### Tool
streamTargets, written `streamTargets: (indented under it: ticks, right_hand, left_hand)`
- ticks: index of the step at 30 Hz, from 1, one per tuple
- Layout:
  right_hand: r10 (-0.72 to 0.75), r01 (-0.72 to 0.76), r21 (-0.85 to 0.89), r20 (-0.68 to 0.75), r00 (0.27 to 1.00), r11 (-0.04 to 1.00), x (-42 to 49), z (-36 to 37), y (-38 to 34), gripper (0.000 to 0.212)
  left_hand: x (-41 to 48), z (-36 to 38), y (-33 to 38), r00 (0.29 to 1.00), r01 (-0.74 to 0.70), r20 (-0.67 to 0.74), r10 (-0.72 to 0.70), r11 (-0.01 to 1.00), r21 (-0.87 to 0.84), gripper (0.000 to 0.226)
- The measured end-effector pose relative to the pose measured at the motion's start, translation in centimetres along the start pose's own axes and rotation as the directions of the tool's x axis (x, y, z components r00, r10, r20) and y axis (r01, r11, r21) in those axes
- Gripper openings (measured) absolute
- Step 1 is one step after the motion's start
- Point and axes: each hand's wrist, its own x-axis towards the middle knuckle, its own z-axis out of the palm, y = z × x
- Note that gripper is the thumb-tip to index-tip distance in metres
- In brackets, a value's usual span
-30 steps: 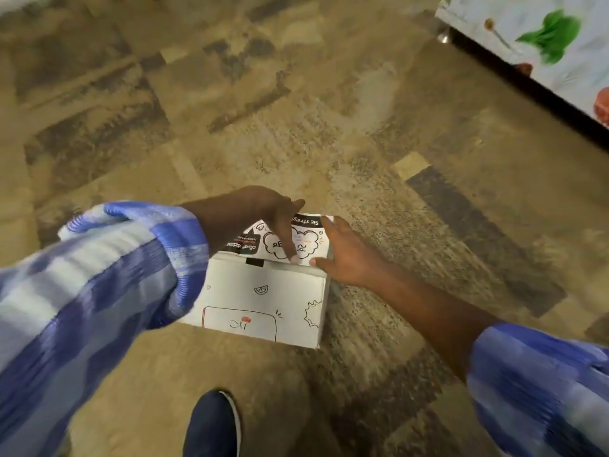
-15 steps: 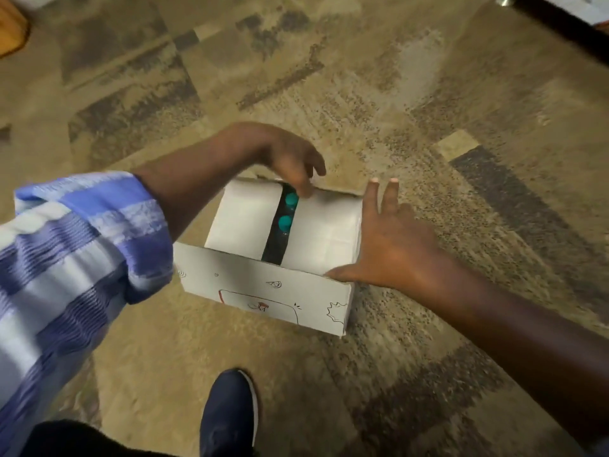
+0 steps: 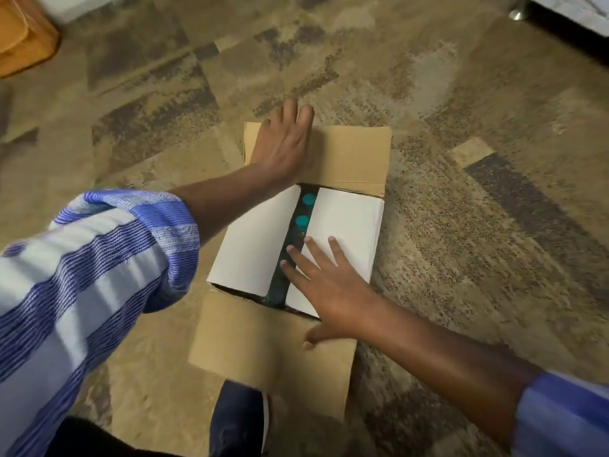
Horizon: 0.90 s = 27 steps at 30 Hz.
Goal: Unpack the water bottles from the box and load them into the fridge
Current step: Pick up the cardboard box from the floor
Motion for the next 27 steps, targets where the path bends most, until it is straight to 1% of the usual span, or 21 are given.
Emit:
streamTargets:
  ticks: [1,2,5,7,9,11,13,15,17,20,21,24,25,27]
  right_hand:
    - [-0.012,0.012,-0.019,0.003,1.000,1.000,0.2,0.2,0.0,0.124]
    - [-0.018,0.019,-0.033,0.004,1.000,0.999,0.3,0.3,0.0,0.119]
    - [-0.023,0.023,-0.041,-0.017,1.000,0.999,0.5,-0.2,0.2,0.099]
    - [-0.033,0.031,-0.023,-0.073,0.997,0.999,0.4,-1.0,0.2,0.085]
    - [-0.030,0.027,-0.025,-0.153,0.988,0.999,0.1,-2.3,0.1,0.074]
    - [-0.004,-0.005,-0.038,-0.220,0.976,0.999,-0.3,-4.3,-0.1,0.068]
    - [0.054,-0.065,-0.040,-0.241,0.969,0.997,-0.9,-6.8,-0.1,0.066]
    - [0.148,-0.156,-0.016,-0.240,0.959,0.988,-1.8,-9.4,0.2,0.063]
    - [0.265,-0.267,0.012,-0.188,0.946,0.964,-2.9,-11.4,1.3,0.061]
    - [0.371,-0.371,-0.038,-0.016,0.929,0.928,-4.0,-12.5,3.7,0.062]
    - [0.389,-0.387,-0.060,0.043,0.920,0.920,-4.1,-12.3,4.4,0.062]
    - [0.425,-0.418,-0.079,0.180,0.887,0.905,-3.9,-10.6,6.0,0.057]
    - [0.429,-0.421,-0.082,0.212,0.878,0.903,-3.8,-9.9,6.3,0.055]
    - [0.433,-0.426,-0.086,0.255,0.864,0.901,-3.5,-8.5,6.8,0.054]
  left_hand:
    - [-0.3,0.0,0.0,1.000,0.005,0.013,-0.005,1.000,0.000,0.057]
    - [-0.6,0.0,0.0,0.998,0.005,0.057,-0.005,1.000,0.003,0.060]
    - [-2.1,1.0,0.1,0.959,0.031,0.283,-0.030,1.000,-0.001,0.070]
    - [-3.4,2.1,0.3,0.923,0.055,0.383,-0.043,0.998,-0.020,0.077]
    - [-4.3,2.9,0.5,0.920,0.034,0.392,-0.028,0.999,-0.008,0.079]
    - [-4.5,2.9,0.7,0.924,0.040,0.381,-0.034,0.999,-0.007,0.082]
    - [-4.4,2.6,0.6,0.916,0.057,0.399,-0.054,0.998,0.005,0.091]
    - [-4.4,2.5,0.6,0.909,0.063,0.409,-0.078,0.997,0.051,0.104]
    - [-4.5,2.4,0.6,0.905,0.073,0.412,-0.101,0.994,0.083,0.109]
    - [-3.8,1.3,0.7,0.900,0.052,0.424,-0.104,0.990,0.132,0.107]
    - [-3.3,0.7,0.7,0.899,0.027,0.425,-0.101,0.984,0.177,0.103]
    - [-1.9,-1.6,0.2,0.898,-0.028,0.422,-0.127,0.939,0.342,0.075]
    - [-1.6,-2.3,-0.3,0.891,-0.026,0.426,-0.157,0.919,0.394,0.070]
    - [-1.2,-3.1,-1.8,0.872,-0.013,0.436,-0.224,0.879,0.476,0.068]
